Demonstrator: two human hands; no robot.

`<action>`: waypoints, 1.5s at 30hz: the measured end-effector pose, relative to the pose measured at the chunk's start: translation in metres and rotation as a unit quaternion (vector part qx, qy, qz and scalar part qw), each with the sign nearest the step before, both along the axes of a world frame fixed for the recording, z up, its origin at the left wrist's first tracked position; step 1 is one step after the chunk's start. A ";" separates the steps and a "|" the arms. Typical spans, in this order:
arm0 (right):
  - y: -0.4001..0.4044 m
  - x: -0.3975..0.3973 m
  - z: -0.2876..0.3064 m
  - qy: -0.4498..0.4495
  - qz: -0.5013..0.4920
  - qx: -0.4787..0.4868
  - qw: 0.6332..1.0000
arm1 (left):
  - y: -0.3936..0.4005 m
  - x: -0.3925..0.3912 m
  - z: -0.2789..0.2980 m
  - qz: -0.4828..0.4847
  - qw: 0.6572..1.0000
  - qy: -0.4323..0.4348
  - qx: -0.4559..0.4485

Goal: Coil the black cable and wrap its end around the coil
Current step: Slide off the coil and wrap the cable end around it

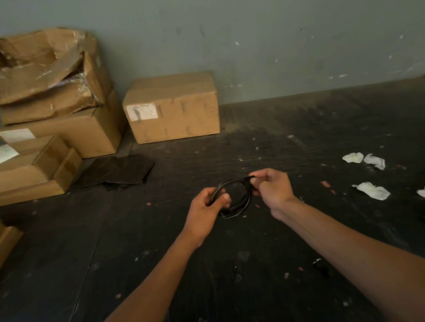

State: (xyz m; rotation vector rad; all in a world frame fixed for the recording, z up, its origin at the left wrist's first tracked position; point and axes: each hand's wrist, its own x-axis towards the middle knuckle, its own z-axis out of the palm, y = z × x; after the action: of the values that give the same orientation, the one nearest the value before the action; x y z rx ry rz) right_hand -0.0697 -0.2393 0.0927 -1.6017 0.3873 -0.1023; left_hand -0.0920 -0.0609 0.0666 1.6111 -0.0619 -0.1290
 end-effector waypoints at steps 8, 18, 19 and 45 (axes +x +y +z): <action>-0.012 -0.002 -0.011 0.116 -0.081 0.182 0.973 | -0.012 -0.002 -0.011 0.005 0.973 0.163 -0.163; -0.048 -0.037 -0.041 0.199 0.134 0.105 0.965 | -0.022 0.010 -0.016 0.006 0.972 0.139 -0.191; -0.056 -0.040 -0.045 0.202 0.167 0.058 0.963 | -0.024 0.010 -0.016 0.002 0.980 0.129 -0.150; -0.111 -0.075 -0.078 0.155 0.284 -0.295 0.899 | -0.026 -0.009 -0.032 -0.116 0.979 0.139 0.094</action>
State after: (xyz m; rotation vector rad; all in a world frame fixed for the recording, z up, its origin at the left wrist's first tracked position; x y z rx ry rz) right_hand -0.1443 -0.3501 0.0144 -2.2846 0.1139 0.5382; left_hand -0.1008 -0.0864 0.0346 1.7561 -0.0220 -0.5525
